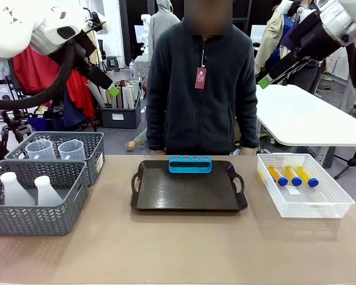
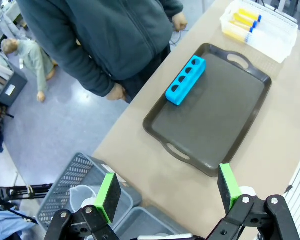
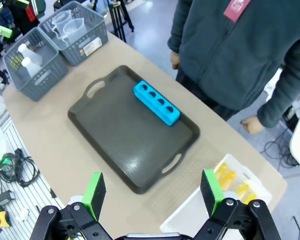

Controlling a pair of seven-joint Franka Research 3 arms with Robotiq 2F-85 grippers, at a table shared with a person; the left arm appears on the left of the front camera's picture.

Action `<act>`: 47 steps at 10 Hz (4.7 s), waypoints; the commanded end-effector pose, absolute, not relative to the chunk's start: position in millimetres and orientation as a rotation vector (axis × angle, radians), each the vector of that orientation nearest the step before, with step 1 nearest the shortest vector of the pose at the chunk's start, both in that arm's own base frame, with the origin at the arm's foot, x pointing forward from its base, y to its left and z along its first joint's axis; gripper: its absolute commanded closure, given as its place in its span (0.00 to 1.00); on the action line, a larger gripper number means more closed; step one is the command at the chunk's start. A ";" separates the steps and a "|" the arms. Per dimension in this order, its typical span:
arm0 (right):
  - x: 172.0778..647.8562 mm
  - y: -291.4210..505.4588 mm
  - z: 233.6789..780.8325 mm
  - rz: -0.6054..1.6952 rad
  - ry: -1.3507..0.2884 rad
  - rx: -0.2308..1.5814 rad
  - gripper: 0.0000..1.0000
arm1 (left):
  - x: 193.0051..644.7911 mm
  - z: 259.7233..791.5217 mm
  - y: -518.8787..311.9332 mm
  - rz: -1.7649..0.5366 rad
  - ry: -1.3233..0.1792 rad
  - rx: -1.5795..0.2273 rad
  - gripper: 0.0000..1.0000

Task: Prepare the laboratory tools.
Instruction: Pick up one Small flask and place it on the Handle tray.

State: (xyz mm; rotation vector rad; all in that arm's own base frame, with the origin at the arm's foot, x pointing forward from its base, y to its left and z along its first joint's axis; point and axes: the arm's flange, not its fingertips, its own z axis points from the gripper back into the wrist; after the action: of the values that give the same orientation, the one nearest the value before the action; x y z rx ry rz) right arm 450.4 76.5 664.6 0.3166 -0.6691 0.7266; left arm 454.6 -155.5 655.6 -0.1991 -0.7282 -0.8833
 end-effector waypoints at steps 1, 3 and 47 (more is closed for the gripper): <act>450.6 75.6 664.8 0.727 -0.670 0.322 0.00 | 452.7 655.6 -152.8 -0.882 -0.728 -0.205 0.00; 450.6 75.6 664.8 0.727 -0.670 0.322 0.00 | 452.7 655.6 -152.8 -0.882 -0.728 -0.205 0.00; 450.6 75.6 664.8 0.727 -0.670 0.322 0.00 | 460.9 425.6 99.9 -0.010 -0.088 0.011 0.00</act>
State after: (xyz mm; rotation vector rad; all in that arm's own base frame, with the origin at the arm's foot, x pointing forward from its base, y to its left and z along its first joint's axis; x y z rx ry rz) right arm 450.7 76.0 664.0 0.3153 -0.6678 0.7250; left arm 462.2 103.8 428.7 0.0193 -0.0693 -0.0373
